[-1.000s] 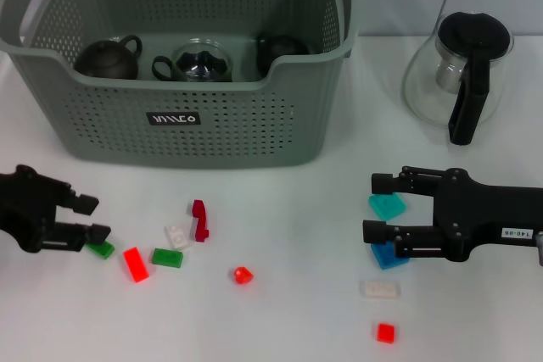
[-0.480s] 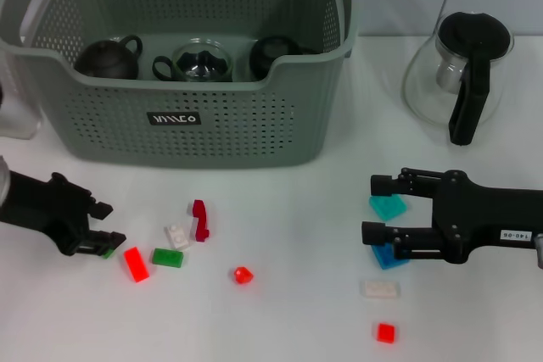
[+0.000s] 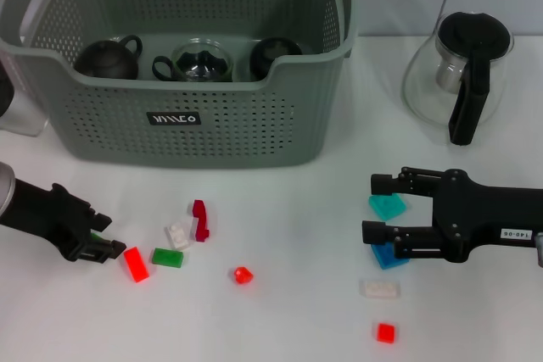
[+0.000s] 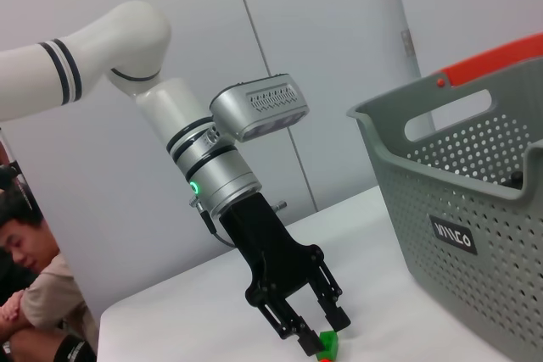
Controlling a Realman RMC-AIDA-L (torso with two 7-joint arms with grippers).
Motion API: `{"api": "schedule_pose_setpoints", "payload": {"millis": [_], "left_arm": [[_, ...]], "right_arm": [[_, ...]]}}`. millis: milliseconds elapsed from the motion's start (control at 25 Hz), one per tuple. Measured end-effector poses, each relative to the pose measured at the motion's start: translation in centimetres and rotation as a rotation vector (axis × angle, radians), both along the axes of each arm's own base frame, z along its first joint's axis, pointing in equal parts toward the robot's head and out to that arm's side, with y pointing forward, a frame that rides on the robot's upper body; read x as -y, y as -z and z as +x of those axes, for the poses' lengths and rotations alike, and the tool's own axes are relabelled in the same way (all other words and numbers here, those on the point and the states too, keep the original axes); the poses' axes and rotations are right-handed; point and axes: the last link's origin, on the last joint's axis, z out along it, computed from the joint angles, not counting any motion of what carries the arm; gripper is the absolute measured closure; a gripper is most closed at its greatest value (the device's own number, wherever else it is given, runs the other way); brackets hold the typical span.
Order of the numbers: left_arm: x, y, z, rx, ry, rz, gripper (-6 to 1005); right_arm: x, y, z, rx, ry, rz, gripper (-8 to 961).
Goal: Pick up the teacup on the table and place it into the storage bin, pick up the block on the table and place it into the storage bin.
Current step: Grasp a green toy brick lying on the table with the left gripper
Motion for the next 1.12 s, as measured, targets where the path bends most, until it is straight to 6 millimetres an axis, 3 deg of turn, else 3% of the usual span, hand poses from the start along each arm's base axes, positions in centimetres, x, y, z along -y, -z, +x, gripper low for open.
{"api": "schedule_pose_setpoints", "payload": {"millis": [440, 960, 1120], "left_arm": [[-0.2, 0.3, -0.2, -0.011, -0.032, 0.008, 511], [2.1, -0.9, 0.1, -0.002, -0.096, -0.081, 511], [1.9, -1.3, 0.0, -0.012, -0.074, -0.017, 511]], "right_arm": [[0.1, 0.0, 0.1, 0.002, 0.002, 0.0, 118], [0.1, -0.1, 0.2, 0.006, 0.003, 0.0, 117], [0.0, -0.2, 0.2, 0.006, 0.001, 0.0, 117]]}}
